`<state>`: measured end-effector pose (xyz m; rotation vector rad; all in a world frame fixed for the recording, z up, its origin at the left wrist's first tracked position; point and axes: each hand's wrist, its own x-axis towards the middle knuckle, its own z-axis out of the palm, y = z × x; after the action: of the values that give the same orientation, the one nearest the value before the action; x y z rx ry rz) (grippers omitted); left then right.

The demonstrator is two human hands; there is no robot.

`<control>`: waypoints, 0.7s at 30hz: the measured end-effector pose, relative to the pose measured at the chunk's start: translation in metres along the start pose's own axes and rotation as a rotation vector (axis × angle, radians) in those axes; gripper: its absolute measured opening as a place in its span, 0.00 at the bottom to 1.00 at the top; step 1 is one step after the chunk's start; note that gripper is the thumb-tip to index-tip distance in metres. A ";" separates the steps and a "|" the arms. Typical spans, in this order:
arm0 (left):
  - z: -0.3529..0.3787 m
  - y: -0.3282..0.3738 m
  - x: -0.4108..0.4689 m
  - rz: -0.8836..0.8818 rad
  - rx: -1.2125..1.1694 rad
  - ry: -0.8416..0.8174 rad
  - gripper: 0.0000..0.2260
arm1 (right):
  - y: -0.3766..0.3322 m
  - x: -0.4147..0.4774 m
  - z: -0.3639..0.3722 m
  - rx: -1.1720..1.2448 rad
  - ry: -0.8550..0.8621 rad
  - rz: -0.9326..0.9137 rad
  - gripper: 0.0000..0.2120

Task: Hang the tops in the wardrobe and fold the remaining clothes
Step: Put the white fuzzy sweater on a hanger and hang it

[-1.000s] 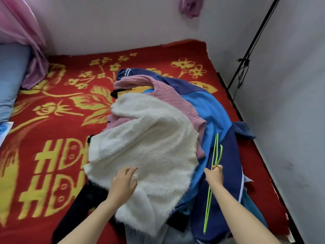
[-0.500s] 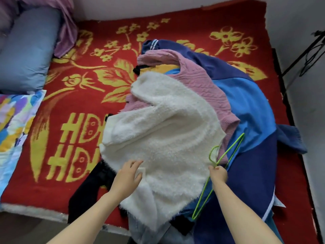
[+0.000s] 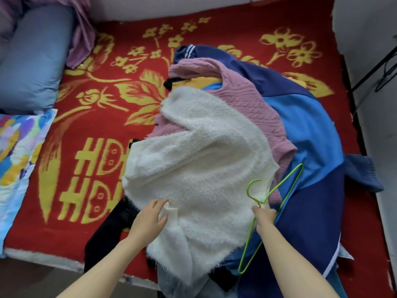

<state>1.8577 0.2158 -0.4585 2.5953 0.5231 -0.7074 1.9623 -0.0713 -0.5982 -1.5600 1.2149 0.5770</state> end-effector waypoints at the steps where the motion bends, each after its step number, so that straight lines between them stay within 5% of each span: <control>1: -0.001 0.003 0.001 0.018 0.007 0.002 0.20 | -0.001 -0.002 -0.005 -0.003 -0.021 -0.008 0.23; 5: -0.007 0.017 0.004 0.099 0.005 0.022 0.20 | -0.003 -0.015 -0.019 0.002 -0.093 -0.161 0.05; 8: -0.010 0.024 0.004 0.136 -0.028 0.032 0.20 | 0.002 -0.032 -0.024 0.011 -0.098 -0.281 0.14; 14: -0.011 0.021 -0.004 0.221 -0.059 0.039 0.20 | 0.014 -0.090 -0.049 0.225 -0.123 -0.466 0.07; 21: -0.055 0.011 -0.024 0.346 -0.163 0.145 0.19 | -0.052 -0.210 -0.074 0.115 -0.170 -0.955 0.11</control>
<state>1.8648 0.2262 -0.3984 2.5029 0.1557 -0.3489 1.9154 -0.0549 -0.3749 -1.7260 0.2737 0.0022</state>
